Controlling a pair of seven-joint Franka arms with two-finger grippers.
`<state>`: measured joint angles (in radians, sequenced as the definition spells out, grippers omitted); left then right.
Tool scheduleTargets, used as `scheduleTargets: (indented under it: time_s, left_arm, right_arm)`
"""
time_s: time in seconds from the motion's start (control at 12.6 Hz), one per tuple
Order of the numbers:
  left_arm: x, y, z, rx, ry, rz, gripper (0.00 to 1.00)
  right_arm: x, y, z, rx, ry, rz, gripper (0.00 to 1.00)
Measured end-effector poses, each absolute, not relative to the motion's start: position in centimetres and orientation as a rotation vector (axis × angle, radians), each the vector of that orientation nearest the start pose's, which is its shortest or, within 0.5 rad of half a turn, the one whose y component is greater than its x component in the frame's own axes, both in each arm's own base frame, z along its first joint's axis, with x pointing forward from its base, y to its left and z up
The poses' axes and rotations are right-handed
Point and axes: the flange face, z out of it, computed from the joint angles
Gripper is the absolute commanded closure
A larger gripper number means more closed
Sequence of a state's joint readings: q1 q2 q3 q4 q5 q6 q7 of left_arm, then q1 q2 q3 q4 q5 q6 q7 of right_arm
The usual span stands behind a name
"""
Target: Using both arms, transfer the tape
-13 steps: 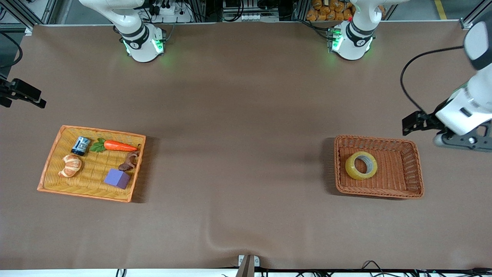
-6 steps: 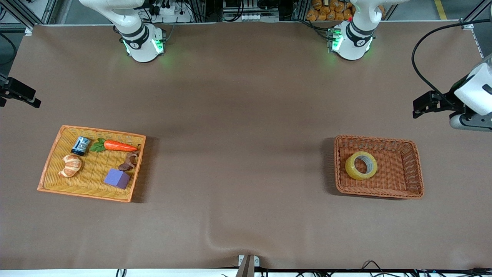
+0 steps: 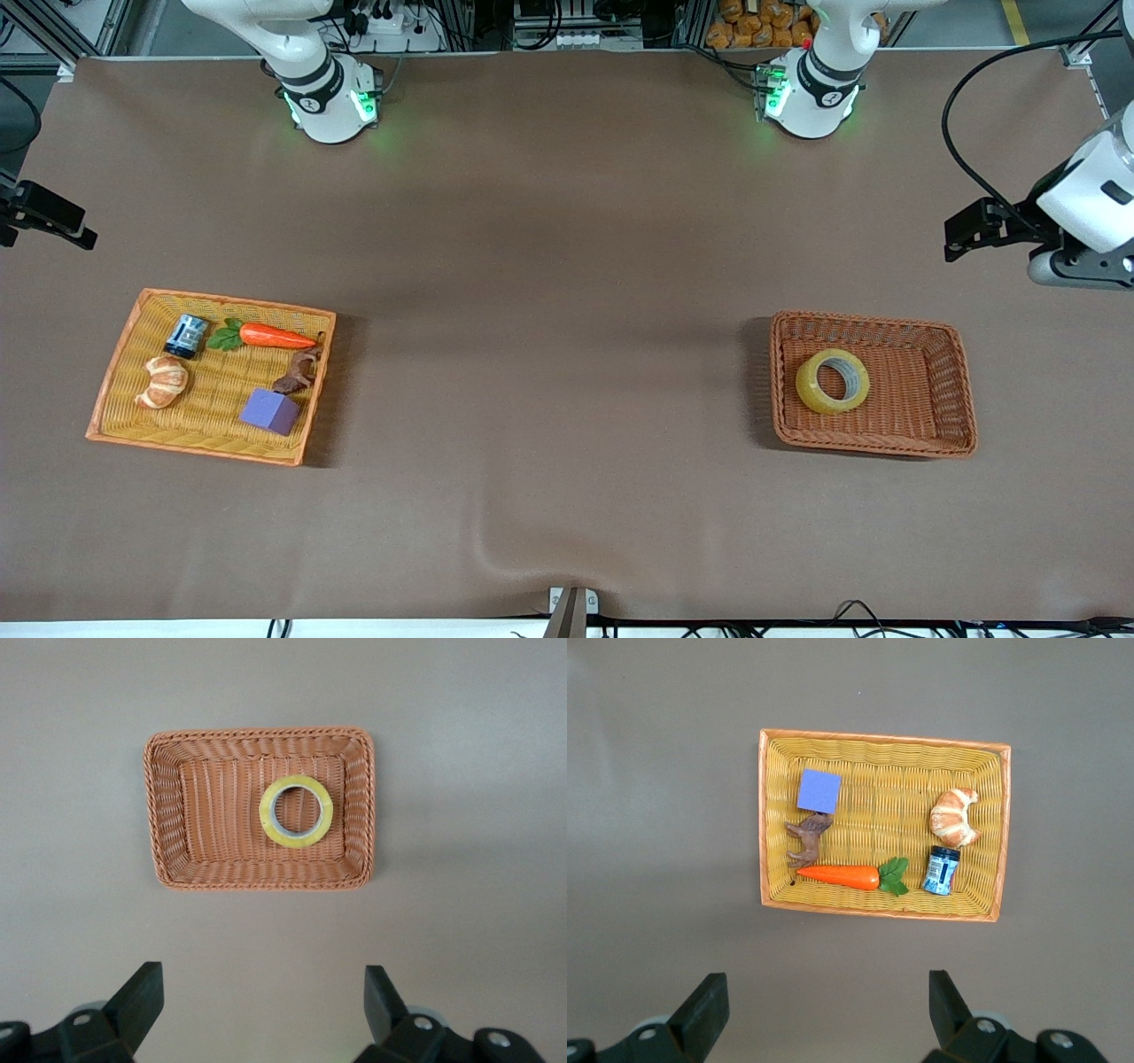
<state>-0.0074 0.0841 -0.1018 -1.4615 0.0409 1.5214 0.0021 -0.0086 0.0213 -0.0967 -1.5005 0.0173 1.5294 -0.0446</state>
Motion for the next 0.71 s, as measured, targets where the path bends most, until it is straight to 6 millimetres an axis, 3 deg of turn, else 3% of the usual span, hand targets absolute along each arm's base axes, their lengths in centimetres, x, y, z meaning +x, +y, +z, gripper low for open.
scheduleTargets:
  time_s: [0.24, 0.71]
  left_arm:
    - [56.32, -5.28, 62.83, -3.102, 0.161, 0.032, 0.00]
    - [56.25, -5.45, 62.86, -3.102, 0.165, 0.031, 0.00]
  right_arm:
    - [55.48, -5.60, 64.18, -3.126, 0.094, -0.013, 0.00]
    - [55.52, -5.60, 64.10, -3.126, 0.094, -0.011, 0.00]
